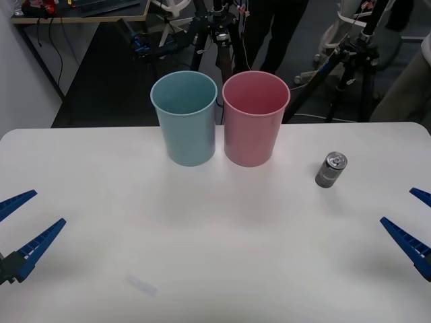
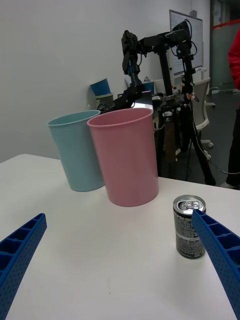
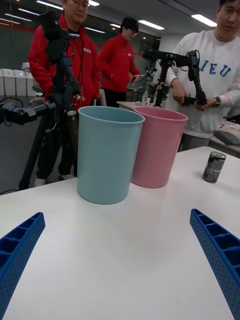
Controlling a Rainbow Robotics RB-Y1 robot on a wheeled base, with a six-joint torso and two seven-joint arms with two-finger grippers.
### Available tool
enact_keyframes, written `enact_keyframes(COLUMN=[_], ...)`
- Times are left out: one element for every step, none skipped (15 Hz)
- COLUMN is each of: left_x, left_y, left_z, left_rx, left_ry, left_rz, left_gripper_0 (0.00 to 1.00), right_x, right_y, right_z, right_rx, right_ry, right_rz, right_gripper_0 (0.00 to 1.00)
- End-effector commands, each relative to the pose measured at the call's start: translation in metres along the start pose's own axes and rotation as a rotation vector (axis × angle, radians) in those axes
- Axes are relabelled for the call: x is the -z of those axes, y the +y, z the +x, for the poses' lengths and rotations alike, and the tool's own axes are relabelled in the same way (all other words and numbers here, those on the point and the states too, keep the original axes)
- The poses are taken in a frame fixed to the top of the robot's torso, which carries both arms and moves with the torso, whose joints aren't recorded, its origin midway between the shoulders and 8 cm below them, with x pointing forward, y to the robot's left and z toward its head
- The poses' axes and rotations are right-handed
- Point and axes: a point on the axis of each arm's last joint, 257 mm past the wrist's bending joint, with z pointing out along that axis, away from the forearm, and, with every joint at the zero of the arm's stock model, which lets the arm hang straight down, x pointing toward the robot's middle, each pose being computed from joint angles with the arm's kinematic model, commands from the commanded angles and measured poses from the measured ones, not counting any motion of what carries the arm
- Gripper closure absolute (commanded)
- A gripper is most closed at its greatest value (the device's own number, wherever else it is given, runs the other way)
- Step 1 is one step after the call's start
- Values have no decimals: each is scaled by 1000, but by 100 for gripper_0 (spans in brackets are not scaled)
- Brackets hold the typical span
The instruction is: Grasp the object on the table and drop it into the matching bin: aluminum can to the light blue bin, PET bottle to the pink bin.
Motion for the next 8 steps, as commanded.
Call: enact_keyframes(left_x=[0,0,0,0,0,0,0,0], left_y=[0,0,0,0,0,0,0,0], left_z=[0,0,0,0,0,0,0,0], left_rx=[0,0,0,0,0,0,0,0], left_ry=[0,0,0,0,0,0,0,0], left_rz=[0,0,0,0,0,0,0,0], left_gripper_0=[0,0,0,0,0,0,0,0], right_x=[0,4,2,2,1,1,0,-2], right_y=[0,9,10,11,10,9,9,7], right_z=[0,25,24,23,23,24,27,30], right_rx=[0,-50,-48,-50,-47,-48,-51,-48], right_ry=[0,24,25,22,21,24,30,38], right_rz=[0,21,19,20,23,28,30,43], right_gripper_0=[0,0,0,0,0,0,0,0])
